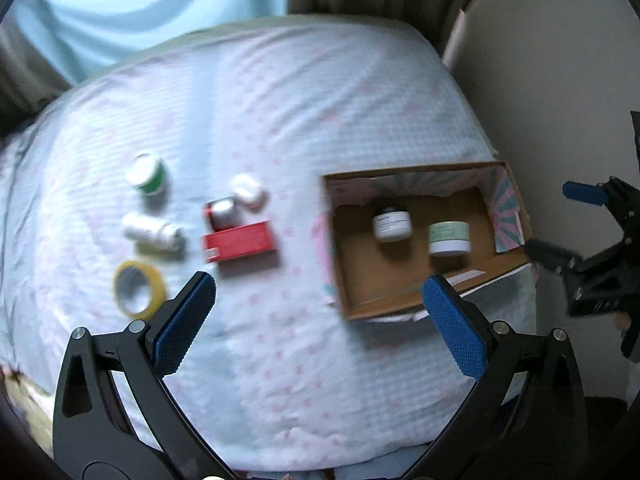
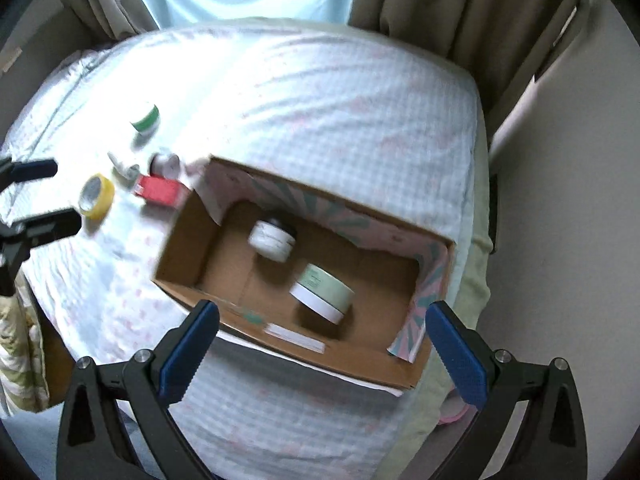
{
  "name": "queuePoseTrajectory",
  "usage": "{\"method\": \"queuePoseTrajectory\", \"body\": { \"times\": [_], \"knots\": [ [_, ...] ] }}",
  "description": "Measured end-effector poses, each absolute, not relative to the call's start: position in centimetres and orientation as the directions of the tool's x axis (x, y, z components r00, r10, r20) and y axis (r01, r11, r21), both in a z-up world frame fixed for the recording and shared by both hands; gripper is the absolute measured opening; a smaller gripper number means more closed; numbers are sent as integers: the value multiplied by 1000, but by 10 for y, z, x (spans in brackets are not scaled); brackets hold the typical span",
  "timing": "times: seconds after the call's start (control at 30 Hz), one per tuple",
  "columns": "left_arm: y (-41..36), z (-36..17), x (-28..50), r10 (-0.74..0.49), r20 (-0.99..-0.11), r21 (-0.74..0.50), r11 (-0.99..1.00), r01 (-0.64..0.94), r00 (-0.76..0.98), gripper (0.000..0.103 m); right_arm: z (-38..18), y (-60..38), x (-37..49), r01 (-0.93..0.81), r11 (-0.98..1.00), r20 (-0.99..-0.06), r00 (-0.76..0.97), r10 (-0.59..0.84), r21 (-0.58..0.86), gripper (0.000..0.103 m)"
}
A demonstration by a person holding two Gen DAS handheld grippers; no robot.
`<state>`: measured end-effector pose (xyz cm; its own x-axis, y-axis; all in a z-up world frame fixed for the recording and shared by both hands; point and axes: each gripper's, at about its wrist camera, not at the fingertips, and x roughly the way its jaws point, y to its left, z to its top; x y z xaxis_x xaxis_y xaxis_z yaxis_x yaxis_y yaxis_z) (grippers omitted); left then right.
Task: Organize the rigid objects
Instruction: 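Withdraw both tools from the box toward the remaining items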
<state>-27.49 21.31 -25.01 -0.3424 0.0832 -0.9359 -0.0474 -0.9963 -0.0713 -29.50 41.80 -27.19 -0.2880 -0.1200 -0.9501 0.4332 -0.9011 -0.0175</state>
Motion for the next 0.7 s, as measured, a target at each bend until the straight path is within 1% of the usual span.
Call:
{"method": "queuePoseTrajectory", "body": {
  "times": [0.17, 0.27, 0.43, 0.6, 0.7],
  "knots": [
    [151, -224, -238, 43, -916, -70, -996, 55, -399, 103, -241, 379, -283, 458, -889, -926, -336, -172, -1, 103],
    [108, -216, -213, 26, -909, -71, -993, 94, -416, 103, -224, 347, -276, 462, -886, -914, -343, -218, 38, 103],
    [50, -223, -179, -15, -911, -37, -992, 118, -411, 103, -212, 295, -267, 425, -901, -905, -343, -252, 90, 103],
    [-7, -240, -153, -13, -922, -44, -989, 139, -386, 103, -216, 246, -256, 383, -915, -906, -331, -262, 125, 103],
    [-36, -255, -146, 10, -932, -69, -986, 152, -361, 103, -221, 214, -252, 375, -921, -913, -330, -238, 104, 103]
  ]
}}
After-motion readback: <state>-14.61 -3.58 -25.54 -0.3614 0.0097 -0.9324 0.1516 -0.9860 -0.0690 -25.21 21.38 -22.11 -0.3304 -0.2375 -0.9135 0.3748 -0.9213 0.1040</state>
